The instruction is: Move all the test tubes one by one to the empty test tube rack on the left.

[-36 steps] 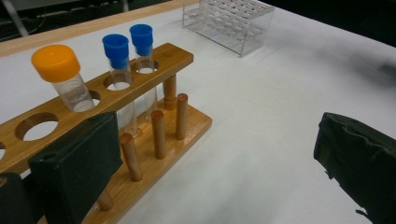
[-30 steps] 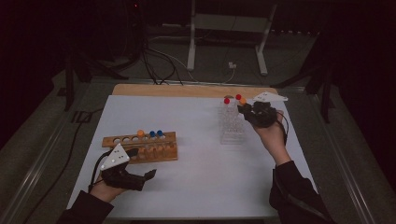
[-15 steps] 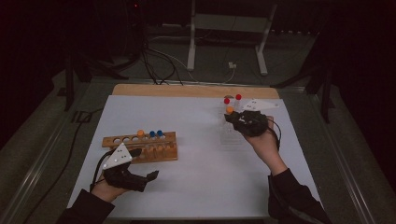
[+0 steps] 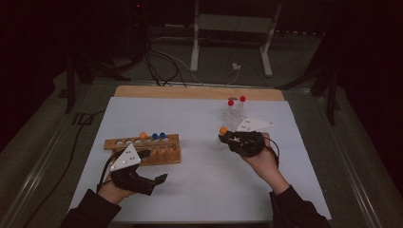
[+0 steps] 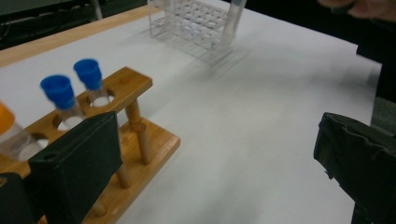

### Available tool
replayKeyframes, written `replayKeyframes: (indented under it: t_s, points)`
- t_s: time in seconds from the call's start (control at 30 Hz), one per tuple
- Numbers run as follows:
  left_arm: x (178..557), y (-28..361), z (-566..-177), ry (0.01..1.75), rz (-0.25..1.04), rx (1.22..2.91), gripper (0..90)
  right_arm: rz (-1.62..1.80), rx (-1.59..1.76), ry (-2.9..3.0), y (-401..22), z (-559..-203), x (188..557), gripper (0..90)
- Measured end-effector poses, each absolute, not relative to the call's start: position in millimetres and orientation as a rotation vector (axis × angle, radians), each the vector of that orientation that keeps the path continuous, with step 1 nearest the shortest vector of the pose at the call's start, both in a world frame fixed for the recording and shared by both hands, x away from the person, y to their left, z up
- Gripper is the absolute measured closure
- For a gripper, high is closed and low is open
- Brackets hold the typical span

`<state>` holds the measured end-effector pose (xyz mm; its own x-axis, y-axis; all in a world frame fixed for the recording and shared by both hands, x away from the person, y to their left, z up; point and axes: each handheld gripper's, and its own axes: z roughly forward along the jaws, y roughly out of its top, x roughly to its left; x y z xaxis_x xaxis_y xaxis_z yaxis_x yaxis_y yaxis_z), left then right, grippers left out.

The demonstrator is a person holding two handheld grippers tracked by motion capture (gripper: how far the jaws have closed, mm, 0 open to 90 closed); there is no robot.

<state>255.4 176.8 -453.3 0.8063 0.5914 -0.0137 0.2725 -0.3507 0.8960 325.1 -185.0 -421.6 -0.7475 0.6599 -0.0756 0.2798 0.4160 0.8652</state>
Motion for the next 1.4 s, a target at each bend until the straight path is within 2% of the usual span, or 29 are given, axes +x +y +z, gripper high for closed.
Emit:
replayKeyframes:
  t_s: [0.47, 0.67, 0.87, 1.4]
  points:
    - [264, 138, -442, 0.539, 0.338, 1.957, 3.8, 1.265, 0.75, 2.391, -173, -455, 294, 75.1]
    - [269, 117, -437, 0.489, 0.331, 1.962, 8.1, 1.261, 0.723, 2.419, -168, -460, 287, 75.0]
    - [276, 97, -432, 0.445, 0.329, 1.948, 23.6, 1.268, 0.714, 2.425, -167, -460, 285, 75.0]
    - [292, 46, -432, 0.362, 0.297, 1.986, 53.4, 1.282, 0.695, 2.428, -167, -459, 282, 75.1]
